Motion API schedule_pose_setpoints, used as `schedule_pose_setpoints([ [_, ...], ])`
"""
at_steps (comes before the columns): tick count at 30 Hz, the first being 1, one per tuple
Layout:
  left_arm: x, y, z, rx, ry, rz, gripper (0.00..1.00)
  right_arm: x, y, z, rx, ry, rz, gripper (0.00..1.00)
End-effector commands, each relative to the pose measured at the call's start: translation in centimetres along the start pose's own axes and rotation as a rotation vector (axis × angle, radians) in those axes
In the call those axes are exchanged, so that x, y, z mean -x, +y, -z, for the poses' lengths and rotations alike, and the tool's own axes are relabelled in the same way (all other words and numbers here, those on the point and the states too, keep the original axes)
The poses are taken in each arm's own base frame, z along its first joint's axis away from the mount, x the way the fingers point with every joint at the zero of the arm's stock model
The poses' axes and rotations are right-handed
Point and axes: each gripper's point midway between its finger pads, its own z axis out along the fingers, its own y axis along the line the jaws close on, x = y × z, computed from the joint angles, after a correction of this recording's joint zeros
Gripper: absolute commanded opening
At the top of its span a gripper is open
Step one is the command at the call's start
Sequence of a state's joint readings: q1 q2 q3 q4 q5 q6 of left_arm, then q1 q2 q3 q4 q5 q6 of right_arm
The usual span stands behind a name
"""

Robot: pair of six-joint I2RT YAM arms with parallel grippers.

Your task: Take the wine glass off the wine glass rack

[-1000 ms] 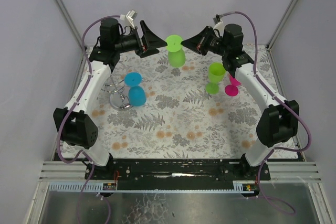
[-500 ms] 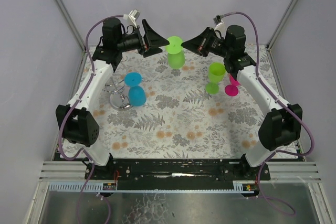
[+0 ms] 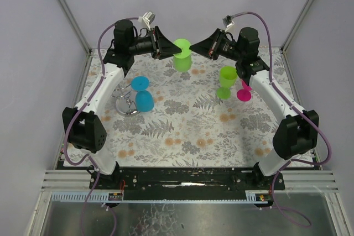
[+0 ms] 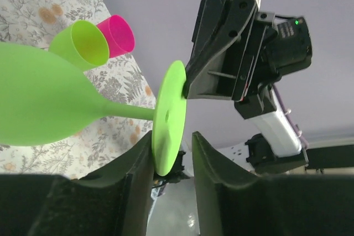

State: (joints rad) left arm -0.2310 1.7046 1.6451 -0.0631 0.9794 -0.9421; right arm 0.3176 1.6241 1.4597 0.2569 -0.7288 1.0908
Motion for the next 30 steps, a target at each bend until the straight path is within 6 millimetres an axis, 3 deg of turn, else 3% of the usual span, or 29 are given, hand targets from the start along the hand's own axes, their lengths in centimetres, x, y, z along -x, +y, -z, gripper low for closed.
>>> schedule_pose_setpoints([
  [1, -0.6, -1.3, -0.3, -0.066, 0.03, -0.041, 0.21, 0.0, 3.9, 0.8, 0.111, 0.001, 0.074, 0.0],
  [4, -0.8, -1.6, -0.3, -0.075, 0.038, -0.037, 0.01, -0.3, 3.8, 0.8, 0.116, 0.01, 0.073, 0.0],
  [8, -1.1, -2.4, 0.0, -0.102, 0.054, -0.033, 0.0, -0.9, 3.0, 1.1, 0.093, 0.022, 0.082, 0.02],
  [14, -1.7, -4.7, 0.4, -0.161, 0.098, -0.106, 0.0, -1.1, 0.0, 3.3, -0.096, -0.017, 0.147, 0.54],
  [18, -2.7, -5.4, 0.1, -0.15, 0.147, -0.223, 0.0, 0.4, -0.8, 6.2, -0.206, -0.081, 0.176, 0.69],
  [23, -4.6, -5.2, -1.4, -0.047, 0.181, -0.516, 0.0, 2.3, -0.4, 9.9, -0.349, -0.079, 0.233, 0.74],
  [30, -9.5, -3.7, -3.5, 0.098, 0.276, -1.022, 0.0, 3.7, 1.4, 13.6, -0.397, -0.057, 0.265, 0.81],
])
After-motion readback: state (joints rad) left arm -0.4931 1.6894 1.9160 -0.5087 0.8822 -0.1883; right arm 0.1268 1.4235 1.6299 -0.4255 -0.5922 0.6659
